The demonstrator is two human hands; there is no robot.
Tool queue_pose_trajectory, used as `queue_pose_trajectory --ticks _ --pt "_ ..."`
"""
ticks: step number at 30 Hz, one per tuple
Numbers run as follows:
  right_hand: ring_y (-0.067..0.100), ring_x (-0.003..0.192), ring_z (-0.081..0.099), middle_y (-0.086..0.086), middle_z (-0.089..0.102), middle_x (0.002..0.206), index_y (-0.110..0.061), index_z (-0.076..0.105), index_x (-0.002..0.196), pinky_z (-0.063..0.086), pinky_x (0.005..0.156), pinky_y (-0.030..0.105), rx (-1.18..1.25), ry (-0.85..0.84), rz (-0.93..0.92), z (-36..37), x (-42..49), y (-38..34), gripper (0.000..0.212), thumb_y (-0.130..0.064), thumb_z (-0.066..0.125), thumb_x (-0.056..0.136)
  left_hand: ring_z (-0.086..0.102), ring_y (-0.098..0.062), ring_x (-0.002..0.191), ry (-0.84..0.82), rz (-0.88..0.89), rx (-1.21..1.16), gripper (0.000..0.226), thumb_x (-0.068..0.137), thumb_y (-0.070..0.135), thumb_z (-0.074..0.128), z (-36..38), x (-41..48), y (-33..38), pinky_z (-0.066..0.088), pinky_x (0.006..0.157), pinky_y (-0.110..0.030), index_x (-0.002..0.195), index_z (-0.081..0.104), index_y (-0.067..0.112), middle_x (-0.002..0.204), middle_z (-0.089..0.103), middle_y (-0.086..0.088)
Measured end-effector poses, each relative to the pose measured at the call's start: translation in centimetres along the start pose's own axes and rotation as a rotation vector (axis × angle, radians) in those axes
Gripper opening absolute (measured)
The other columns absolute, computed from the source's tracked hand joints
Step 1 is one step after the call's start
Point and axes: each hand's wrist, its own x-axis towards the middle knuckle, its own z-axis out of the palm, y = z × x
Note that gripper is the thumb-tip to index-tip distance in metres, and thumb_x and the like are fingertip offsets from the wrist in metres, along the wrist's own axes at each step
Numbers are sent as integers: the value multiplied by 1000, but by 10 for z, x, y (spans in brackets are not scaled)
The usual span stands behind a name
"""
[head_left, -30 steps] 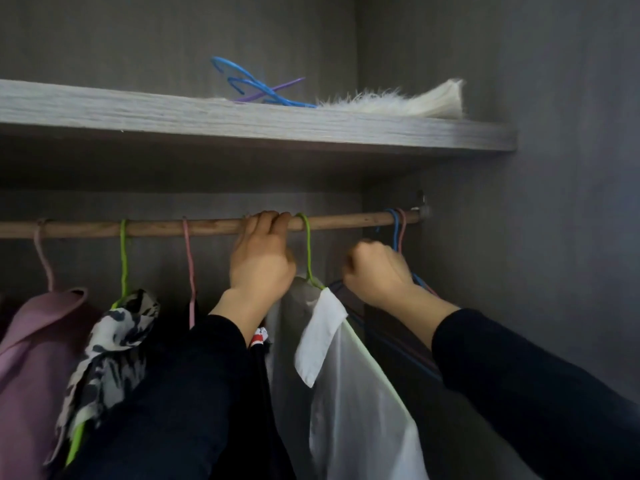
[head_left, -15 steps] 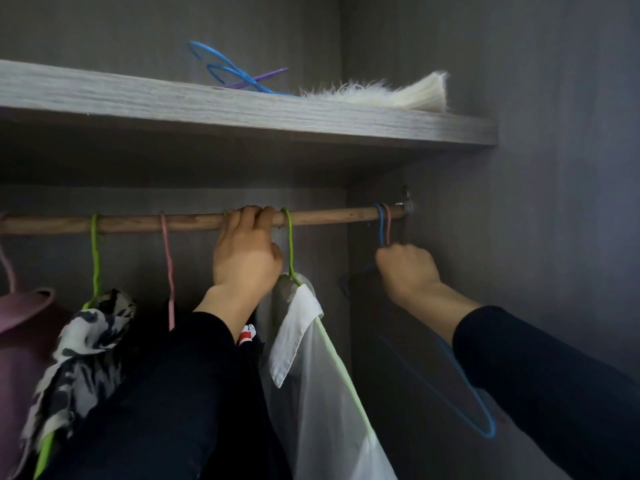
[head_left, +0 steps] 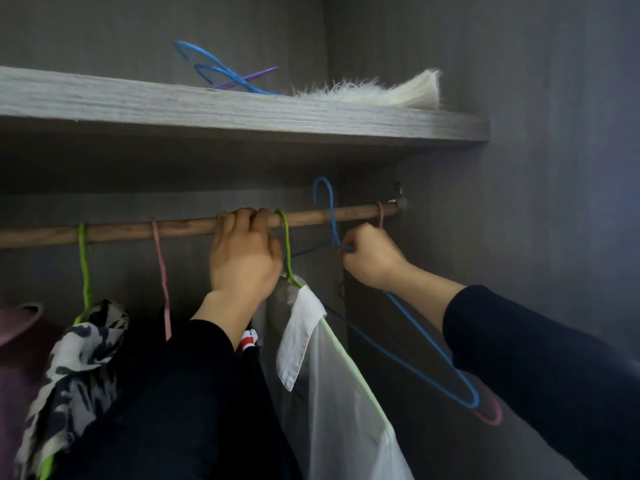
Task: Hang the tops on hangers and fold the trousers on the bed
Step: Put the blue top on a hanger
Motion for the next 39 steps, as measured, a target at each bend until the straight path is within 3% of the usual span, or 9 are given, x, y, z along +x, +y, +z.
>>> queue_pose_trajectory --ticks 5,12,17,19,24,27,30,33,39 --pt "18 57 53 -4 52 55 -15 50 54 38 51 31 116 46 36 12 -23 1 41 -35 61 88 49 -42 107 25 4 -4 38 83 12 57 3 -2 2 32 107 -52 120 59 3 112 58 -21" --pt "11 51 51 -7 52 50 -14 56 57 37 47 28 168 78 35 -13 -78 -4 40 -35 60 91 33 -33 136 -170 -32 16 46 95 23 46 -18 -7 16 18 115 -42 138 45 5 144 42 -18" --pt "16 62 56 -6 56 59 -14 63 70 41 56 31 135 10 49 -52 -136 7 26 -33 62 88 48 -39 120 -226 -94 -128 42 97 25 40 -48 -41 47 40 94 -45 135 46 7 134 50 -19" --pt "22 66 56 -4 56 61 -12 63 75 41 59 31 101 -15 64 -71 -166 14 25 -32 61 88 48 -36 122 -208 -90 -238 41 98 24 39 -58 -62 68 40 95 -43 135 48 9 136 52 -15" --pt "21 65 61 7 67 72 -12 70 84 47 56 28 146 -63 116 -138 -260 36 19 -29 63 89 50 -30 122 -174 -154 -451 36 97 19 43 -86 -126 145 35 100 -35 129 57 9 131 59 -12" --pt "10 43 54 -4 59 53 -17 70 85 42 40 21 257 -110 203 -183 -322 60 15 -30 63 91 54 -25 117 -148 -191 -648 36 94 18 40 -118 -181 206 39 95 -31 124 59 12 124 63 -9" --pt "9 37 50 -5 56 45 -17 68 84 41 39 20 340 -192 315 -225 -384 90 10 -23 64 91 53 -19 117 -197 -103 -779 41 91 22 35 -144 -235 269 36 91 -22 124 58 13 126 61 -5" --pt "10 41 50 1 57 55 -8 70 93 42 41 20 333 -281 458 -270 -450 125 11 -18 64 92 54 -23 112 -327 -41 -824 40 91 22 36 -158 -283 334 39 88 -27 123 57 12 123 61 -8" --pt "10 43 54 0 59 55 -6 68 81 44 40 21 202 -301 695 -345 -571 209 18 -21 67 90 50 -25 116 -657 20 -904 32 94 14 39 -148 -364 475 40 88 -35 123 55 12 124 58 -7"
